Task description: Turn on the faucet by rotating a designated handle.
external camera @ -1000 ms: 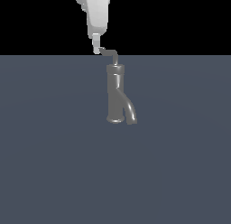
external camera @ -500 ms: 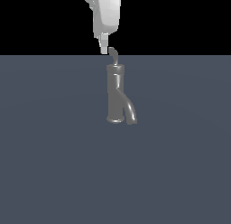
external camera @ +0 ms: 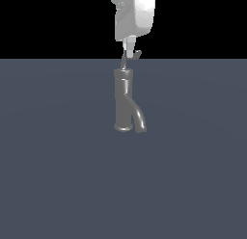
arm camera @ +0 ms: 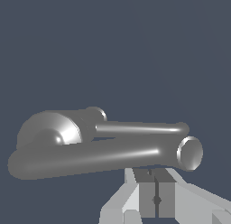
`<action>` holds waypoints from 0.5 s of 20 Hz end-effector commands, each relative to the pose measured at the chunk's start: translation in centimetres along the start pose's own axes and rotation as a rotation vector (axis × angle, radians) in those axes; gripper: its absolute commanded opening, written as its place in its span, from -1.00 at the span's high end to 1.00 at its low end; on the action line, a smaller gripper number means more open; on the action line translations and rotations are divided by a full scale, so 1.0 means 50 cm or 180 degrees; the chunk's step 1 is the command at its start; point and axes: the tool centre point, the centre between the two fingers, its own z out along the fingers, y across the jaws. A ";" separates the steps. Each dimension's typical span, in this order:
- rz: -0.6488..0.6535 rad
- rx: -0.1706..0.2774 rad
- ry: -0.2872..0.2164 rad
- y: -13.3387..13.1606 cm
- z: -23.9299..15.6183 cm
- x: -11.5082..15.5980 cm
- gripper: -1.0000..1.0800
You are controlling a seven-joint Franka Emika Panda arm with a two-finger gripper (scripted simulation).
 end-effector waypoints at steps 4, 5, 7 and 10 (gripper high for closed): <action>-0.0002 0.0002 -0.0003 -0.003 0.000 0.023 1.00; 0.0004 0.0002 -0.0002 -0.006 0.000 0.030 1.00; 0.0015 0.0002 0.0000 -0.013 0.000 0.043 1.00; 0.0031 0.0002 0.0002 -0.023 0.000 0.064 1.00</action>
